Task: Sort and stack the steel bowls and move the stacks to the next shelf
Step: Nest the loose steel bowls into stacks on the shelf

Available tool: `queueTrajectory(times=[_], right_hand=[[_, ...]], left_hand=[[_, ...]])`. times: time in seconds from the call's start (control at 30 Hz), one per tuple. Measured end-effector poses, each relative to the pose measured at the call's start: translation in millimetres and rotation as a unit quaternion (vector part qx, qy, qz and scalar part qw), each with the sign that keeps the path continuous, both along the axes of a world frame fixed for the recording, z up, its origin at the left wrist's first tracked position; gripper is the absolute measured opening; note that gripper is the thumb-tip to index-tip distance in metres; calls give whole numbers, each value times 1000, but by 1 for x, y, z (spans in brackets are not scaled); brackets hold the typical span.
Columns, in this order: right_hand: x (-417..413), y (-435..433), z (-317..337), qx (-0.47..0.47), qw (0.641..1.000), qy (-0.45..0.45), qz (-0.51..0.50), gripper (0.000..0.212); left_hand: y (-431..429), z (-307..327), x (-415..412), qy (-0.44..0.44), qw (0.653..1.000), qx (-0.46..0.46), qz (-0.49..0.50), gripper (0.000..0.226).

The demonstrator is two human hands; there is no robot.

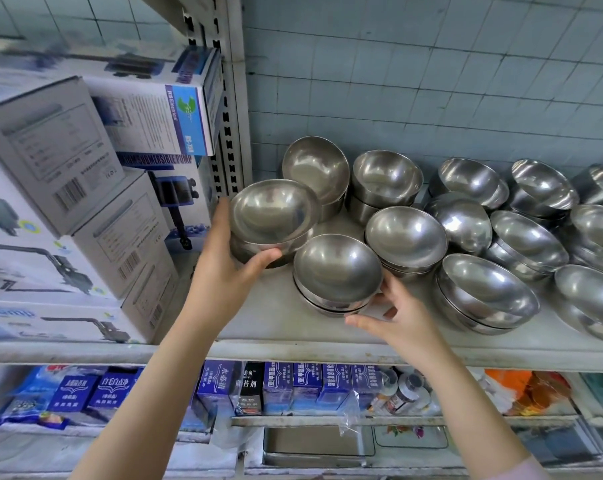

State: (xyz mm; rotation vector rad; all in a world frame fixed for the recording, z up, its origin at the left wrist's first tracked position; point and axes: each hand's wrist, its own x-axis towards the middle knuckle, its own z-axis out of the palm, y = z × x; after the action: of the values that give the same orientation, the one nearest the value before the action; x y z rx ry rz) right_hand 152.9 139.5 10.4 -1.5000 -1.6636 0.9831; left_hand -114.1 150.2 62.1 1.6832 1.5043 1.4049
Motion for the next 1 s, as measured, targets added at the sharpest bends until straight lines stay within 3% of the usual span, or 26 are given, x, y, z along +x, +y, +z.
queueTrajectory(times=[0.3, 0.6, 0.87, 1.0], right_hand=[[0, 3, -6, 2, 1000, -1, -4, 88], [1, 1, -1, -4, 1000, -16, -6, 86], [1, 1, -1, 7, 1000, 4, -3, 93], [1, 2, -3, 8, 1000, 5, -2, 94]], left_hand=[[-3, -1, 29, 108, 985, -1, -134, 101], [-1, -15, 31, 159, 977, -25, -139, 95], [-1, -25, 35, 164, 974, -38, -151, 102], [-1, -23, 34, 175, 971, -55, -155, 116]])
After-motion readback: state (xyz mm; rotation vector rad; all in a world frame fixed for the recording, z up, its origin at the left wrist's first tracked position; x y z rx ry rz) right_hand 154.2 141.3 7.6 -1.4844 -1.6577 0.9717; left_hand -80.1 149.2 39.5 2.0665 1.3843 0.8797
